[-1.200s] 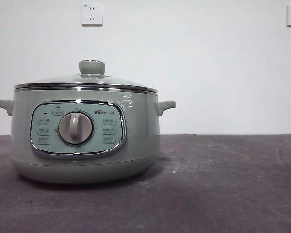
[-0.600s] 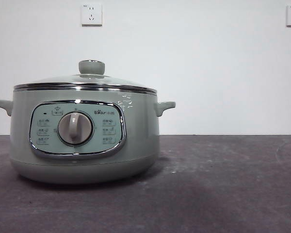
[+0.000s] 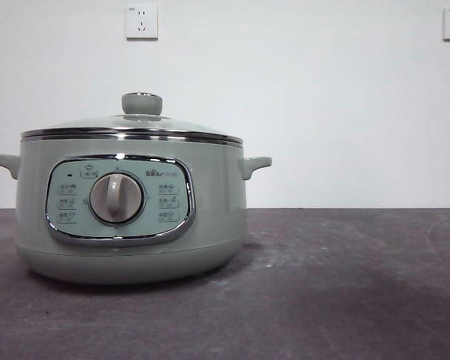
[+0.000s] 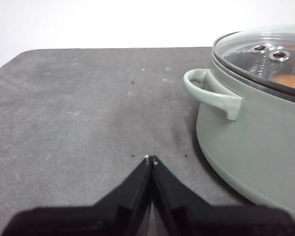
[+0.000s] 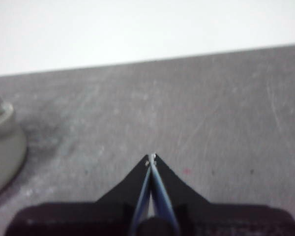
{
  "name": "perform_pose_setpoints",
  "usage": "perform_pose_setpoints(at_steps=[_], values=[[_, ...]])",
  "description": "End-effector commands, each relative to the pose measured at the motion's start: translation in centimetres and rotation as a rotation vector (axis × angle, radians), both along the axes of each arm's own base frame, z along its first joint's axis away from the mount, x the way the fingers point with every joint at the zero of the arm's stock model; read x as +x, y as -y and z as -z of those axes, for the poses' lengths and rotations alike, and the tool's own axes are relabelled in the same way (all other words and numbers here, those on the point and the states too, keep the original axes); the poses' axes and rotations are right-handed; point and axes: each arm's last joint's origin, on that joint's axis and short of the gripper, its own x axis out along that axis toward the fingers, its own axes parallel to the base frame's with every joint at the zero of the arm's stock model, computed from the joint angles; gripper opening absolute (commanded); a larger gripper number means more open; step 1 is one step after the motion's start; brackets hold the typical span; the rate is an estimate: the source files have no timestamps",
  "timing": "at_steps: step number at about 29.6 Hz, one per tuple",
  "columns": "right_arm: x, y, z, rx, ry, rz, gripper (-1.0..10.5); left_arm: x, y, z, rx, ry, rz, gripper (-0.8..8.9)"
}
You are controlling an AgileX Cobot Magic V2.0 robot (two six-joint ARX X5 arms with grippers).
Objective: Pick up the potato,open the lid,put the potato in the pot,close the lid
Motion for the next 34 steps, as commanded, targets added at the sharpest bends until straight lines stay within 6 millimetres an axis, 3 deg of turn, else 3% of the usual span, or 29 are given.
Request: perform_pose_setpoints(at_steps=[1, 16, 34], values=[[0.2, 0.0, 1.3, 0.000, -0.001, -0.001, 0.0, 0.1, 0.0, 0.5, 0.007, -0.011, -0.004, -0.04], [0.2, -0.4, 4.2, 0.004, -0.010, -0.038, 0.0, 0.1, 0.0, 0.5, 0.007, -0.011, -0.004, -0.04], [0.2, -0.4, 4.2, 0.042, -0.015, -0.033, 0.0, 0.1, 0.0, 0.5, 0.007, -0.011, -0.004, -0.04]])
